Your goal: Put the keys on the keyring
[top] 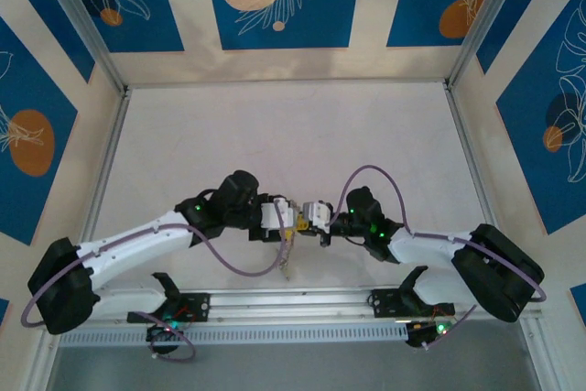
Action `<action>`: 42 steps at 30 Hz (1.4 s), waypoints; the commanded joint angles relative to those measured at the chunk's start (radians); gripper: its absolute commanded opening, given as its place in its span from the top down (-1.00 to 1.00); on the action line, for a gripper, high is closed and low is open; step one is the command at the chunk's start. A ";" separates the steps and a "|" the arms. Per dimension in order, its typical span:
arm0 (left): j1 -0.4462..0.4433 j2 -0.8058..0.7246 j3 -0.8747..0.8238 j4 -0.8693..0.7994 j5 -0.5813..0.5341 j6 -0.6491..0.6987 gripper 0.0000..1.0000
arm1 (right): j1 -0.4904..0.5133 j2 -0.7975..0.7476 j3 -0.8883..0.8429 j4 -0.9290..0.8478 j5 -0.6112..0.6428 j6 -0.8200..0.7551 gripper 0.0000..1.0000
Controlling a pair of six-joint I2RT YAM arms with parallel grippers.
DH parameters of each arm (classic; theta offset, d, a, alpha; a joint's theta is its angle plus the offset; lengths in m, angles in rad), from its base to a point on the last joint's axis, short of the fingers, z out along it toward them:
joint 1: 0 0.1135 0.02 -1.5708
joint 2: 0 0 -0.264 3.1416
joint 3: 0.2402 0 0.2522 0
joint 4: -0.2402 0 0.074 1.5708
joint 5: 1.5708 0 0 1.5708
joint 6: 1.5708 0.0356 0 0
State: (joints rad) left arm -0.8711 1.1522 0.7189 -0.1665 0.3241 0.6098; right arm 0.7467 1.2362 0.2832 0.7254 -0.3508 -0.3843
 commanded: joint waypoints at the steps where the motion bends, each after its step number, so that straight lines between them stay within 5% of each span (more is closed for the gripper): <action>1: 0.037 -0.074 -0.032 0.052 -0.001 -0.099 -0.33 | -0.017 -0.008 -0.013 0.111 -0.019 0.005 1.00; 5: 0.112 -0.144 -0.067 0.067 -0.096 -0.307 -0.58 | -0.031 -0.028 -0.013 0.081 -0.019 -0.020 1.00; 8: 0.166 -0.169 -0.064 0.038 -0.274 -0.559 -0.77 | -0.049 -0.046 -0.016 0.050 -0.020 -0.037 1.00; 10: 0.214 -0.146 -0.031 -0.043 -0.385 -0.760 -0.67 | -0.062 -0.062 -0.022 0.033 -0.027 -0.045 1.00; 13: 0.294 -0.055 0.044 -0.187 -0.331 -0.895 -0.49 | -0.076 -0.081 -0.031 0.017 -0.030 -0.052 1.00; 22: 0.308 0.211 0.149 -0.228 -0.223 -0.875 -0.19 | -0.094 -0.115 -0.036 -0.019 -0.017 -0.061 1.00; 27: 0.290 0.331 0.204 -0.217 -0.099 -0.906 0.15 | -0.099 -0.140 -0.045 -0.037 -0.008 -0.059 1.00; 42: 0.120 0.580 0.399 -0.420 -0.408 -0.626 0.04 | -0.116 -0.161 -0.057 -0.032 0.003 -0.050 1.00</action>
State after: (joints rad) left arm -0.7330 1.6890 1.0744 -0.5083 -0.0097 -0.0959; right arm 0.6369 1.1019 0.2386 0.6621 -0.3470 -0.4271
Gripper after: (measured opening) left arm 0.483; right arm 0.066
